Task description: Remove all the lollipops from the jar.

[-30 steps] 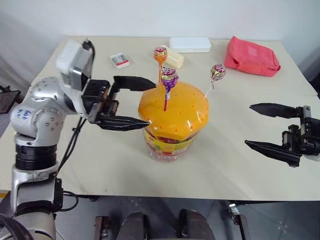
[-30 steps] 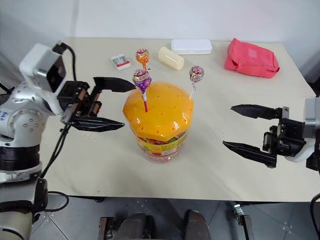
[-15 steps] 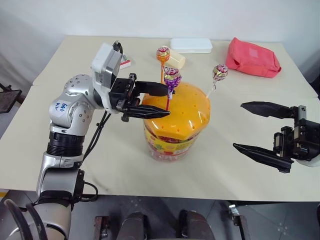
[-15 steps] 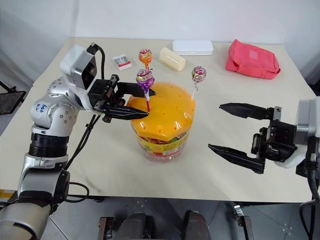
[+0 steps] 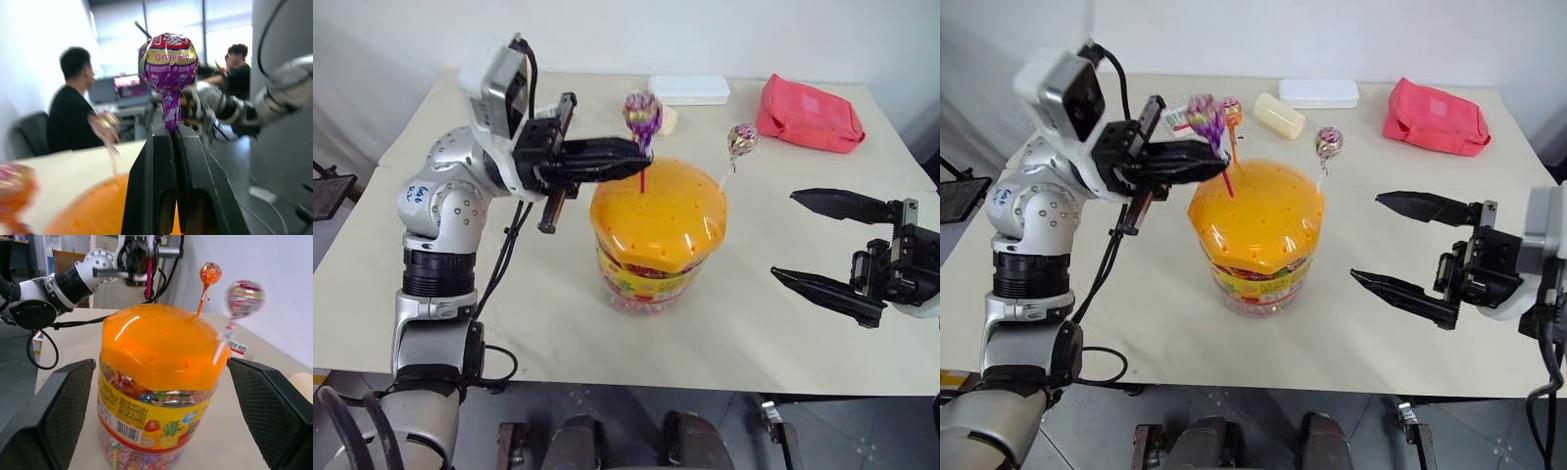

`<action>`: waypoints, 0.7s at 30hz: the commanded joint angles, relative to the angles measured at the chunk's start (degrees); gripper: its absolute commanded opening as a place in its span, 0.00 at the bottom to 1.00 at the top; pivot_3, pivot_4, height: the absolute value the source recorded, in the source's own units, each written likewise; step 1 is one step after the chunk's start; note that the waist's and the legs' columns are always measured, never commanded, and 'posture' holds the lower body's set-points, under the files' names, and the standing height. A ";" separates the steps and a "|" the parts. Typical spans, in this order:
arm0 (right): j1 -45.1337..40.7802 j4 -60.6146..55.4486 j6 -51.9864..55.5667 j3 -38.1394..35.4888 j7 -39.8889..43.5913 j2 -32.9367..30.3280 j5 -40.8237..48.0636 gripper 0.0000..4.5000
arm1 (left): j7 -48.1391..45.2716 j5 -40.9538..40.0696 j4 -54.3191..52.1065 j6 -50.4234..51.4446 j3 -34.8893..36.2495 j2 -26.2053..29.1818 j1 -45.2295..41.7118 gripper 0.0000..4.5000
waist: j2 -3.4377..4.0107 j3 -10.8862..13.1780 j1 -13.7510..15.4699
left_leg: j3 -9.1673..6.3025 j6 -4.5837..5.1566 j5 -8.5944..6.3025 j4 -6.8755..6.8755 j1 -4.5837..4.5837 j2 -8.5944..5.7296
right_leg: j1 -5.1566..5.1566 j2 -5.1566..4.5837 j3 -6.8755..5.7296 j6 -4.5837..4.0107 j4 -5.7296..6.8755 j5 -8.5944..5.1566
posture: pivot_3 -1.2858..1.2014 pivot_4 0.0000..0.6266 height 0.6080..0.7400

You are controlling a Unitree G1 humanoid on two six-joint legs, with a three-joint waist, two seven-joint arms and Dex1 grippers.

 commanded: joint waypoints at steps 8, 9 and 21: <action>-3.64 3.53 -1.35 1.10 4.10 -0.51 0.24 1.00 | 17.59 1.31 -2.15 7.52 9.42 10.77 0.36 0.00 | 0.00 0.00 -0.19 | -0.07 0.00 0.00 -0.03 0.00 0.00 | 0.00 0.00 -0.04 0.00 -0.01 0.00 | 0.52 0.24 1.00; -4.25 4.59 -1.47 1.79 4.79 -0.74 -0.48 1.00 | 21.78 3.46 -2.46 10.86 10.02 14.24 2.31 0.00 | 0.00 0.00 -0.36 | -0.07 0.00 0.00 -0.03 0.00 0.00 | 0.00 0.00 -0.04 0.00 -0.01 0.00 | 0.52 0.24 1.00; -12.70 11.97 -3.26 9.77 8.19 0.67 -6.03 1.00 | 47.19 19.57 -4.55 39.35 0.13 29.25 17.40 0.00 | -0.08 0.04 0.24 | -0.13 -0.06 -0.10 -0.02 0.04 -0.06 | 0.06 0.00 -0.03 0.00 0.01 0.00 | 0.52 0.24 1.00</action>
